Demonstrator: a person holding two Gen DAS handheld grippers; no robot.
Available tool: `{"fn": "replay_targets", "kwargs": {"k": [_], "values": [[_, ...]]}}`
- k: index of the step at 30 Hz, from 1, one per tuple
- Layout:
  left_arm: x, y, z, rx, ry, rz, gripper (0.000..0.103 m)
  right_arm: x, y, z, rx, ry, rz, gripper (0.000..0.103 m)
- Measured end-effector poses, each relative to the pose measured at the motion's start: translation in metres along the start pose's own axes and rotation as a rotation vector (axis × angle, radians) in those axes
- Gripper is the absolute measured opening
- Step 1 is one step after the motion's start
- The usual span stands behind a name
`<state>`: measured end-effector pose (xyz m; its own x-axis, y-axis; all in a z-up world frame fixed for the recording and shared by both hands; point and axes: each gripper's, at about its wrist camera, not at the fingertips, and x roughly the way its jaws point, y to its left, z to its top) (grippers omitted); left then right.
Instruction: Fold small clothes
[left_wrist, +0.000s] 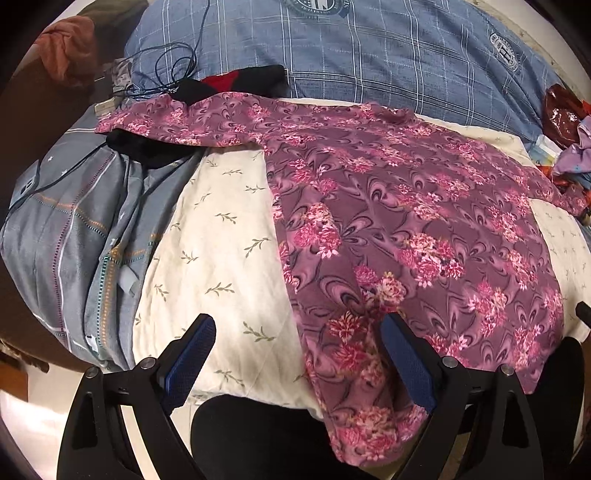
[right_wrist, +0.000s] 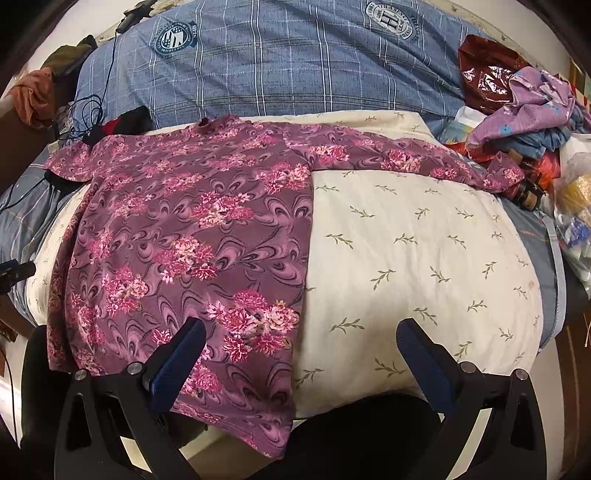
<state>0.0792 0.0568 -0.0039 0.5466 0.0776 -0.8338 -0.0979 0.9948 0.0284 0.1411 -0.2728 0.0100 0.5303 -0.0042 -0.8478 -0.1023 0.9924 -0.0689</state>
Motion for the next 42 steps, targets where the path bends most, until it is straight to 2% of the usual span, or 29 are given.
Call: {"fn": "replay_targets", "kwargs": {"k": [9,13,17,23,26,28,30,31,32,33,34,35,38,40,41,42], "values": [[0.011,-0.003,0.009,0.026,0.017,-0.005,0.091,0.01,-0.006,0.007,0.021,0.016,0.004,0.103],[0.016,0.022,0.023,-0.062,0.04,-0.059,0.091,0.018,-0.009,0.011,0.041,0.031,0.014,0.103],[0.034,0.049,0.029,-0.178,0.127,-0.144,0.091,0.023,-0.01,0.011,0.053,0.038,0.013,0.103],[0.072,0.033,0.017,-0.153,0.267,-0.256,0.091,0.039,-0.007,0.014,0.058,0.065,0.037,0.103],[0.089,0.026,0.015,-0.136,0.291,-0.241,0.091,0.051,-0.008,0.018,0.072,0.088,0.085,0.102],[0.089,0.027,0.016,-0.138,0.255,-0.227,0.08,0.059,-0.008,0.018,0.079,0.102,0.116,0.101],[0.089,0.032,0.019,-0.124,0.235,-0.178,0.034,0.067,-0.005,0.016,0.072,0.108,0.146,0.09],[0.09,0.034,0.02,-0.121,0.237,-0.157,0.029,0.071,-0.002,0.014,0.055,0.113,0.156,0.074],[0.091,0.039,0.02,-0.134,0.238,-0.167,0.024,0.071,0.001,0.013,0.031,0.098,0.132,0.067],[0.091,0.046,0.021,-0.151,0.235,-0.172,0.013,0.068,0.004,0.013,0.001,0.073,0.137,0.057],[0.09,0.05,0.022,-0.146,0.236,-0.162,0.011,0.066,0.007,0.012,-0.025,0.057,0.165,0.008],[0.086,0.055,0.022,-0.134,0.235,-0.121,0.009,0.065,0.008,0.013,-0.035,0.068,0.194,0.004],[0.074,0.076,0.021,-0.119,0.216,0.006,0.007,0.049,-0.001,0.02,-0.034,0.02,0.219,0.004],[0.077,0.099,0.014,-0.129,0.241,0.151,0.006,0.046,-0.01,0.021,-0.018,0.029,0.22,0.004],[0.082,0.116,0.008,-0.143,0.26,0.193,0.006,0.047,-0.013,0.019,-0.005,0.039,0.236,0.004],[0.083,0.125,0.003,-0.176,0.278,0.176,0.006,0.048,-0.013,0.018,0.002,0.041,0.249,0.004]]}}
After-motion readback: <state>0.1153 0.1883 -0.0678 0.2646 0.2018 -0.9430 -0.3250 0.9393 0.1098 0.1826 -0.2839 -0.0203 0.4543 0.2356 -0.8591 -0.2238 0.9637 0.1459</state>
